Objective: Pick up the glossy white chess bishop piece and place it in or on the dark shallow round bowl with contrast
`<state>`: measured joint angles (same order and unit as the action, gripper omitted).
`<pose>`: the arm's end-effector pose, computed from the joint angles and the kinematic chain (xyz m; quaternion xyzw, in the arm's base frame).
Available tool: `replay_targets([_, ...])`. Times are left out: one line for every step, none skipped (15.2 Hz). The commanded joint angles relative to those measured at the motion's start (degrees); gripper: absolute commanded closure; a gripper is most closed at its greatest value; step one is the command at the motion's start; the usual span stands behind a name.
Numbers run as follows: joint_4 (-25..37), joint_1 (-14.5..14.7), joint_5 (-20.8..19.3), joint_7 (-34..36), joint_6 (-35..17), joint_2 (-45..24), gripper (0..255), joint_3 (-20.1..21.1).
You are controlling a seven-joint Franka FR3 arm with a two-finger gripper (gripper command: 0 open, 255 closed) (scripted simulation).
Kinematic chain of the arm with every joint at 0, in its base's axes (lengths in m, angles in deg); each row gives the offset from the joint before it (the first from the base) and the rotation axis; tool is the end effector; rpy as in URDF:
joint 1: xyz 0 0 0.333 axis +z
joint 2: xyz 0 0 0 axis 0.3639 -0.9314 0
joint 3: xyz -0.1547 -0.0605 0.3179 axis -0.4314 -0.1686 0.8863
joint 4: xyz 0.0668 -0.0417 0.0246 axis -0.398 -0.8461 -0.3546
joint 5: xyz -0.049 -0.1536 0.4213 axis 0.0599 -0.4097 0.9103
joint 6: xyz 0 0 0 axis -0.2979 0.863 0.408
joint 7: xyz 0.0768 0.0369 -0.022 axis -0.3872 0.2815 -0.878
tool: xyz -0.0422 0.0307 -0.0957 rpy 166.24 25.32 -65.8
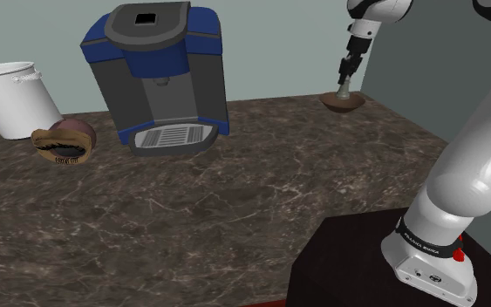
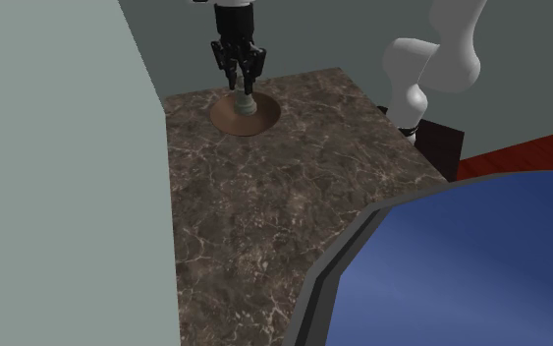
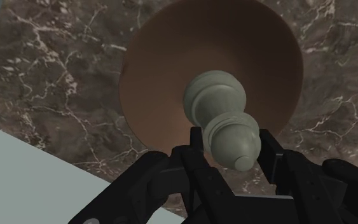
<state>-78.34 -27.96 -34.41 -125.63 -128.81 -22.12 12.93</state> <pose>0.4302 -0.4145 0.5518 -0.9954 0.0438 -0.0724 0.0457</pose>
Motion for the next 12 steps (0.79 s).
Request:
replay_targets([-0.9, 0.0, 0.1, -0.2, -1.0, -0.1, 255, 0.0])
replay_targets([-0.9, 0.0, 0.1, -0.2, -1.0, -0.1, 255, 0.0])
replay_targets([-0.9, 0.0, 0.1, -0.2, -1.0, -0.1, 255, 0.0])
replay_targets([-0.9, 0.0, 0.1, -0.2, -1.0, -0.1, 255, 0.0])
replay_targets([-0.9, 0.0, 0.1, -0.2, -1.0, -0.1, 255, 0.0])
replay_targets([-0.9, 0.0, 0.1, -0.2, -1.0, -0.1, 255, 0.0])
replay_targets([-0.9, 0.0, 0.1, -0.2, -1.0, -0.1, 255, 0.0])
replay_targets([-0.9, 0.0, 0.1, -0.2, -1.0, -0.1, 255, 0.0])
replay_targets([-0.9, 0.0, 0.1, -0.2, -1.0, -0.1, 0, 0.0])
replay_targets([-0.9, 0.0, 0.1, -0.2, -1.0, -0.1, 0, 0.0])
replay_targets([-0.9, 0.0, 0.1, -0.2, -1.0, -0.1, 0, 0.0])
replay_targets([-0.9, 0.0, 0.1, -0.2, -1.0, -0.1, 0, 0.0])
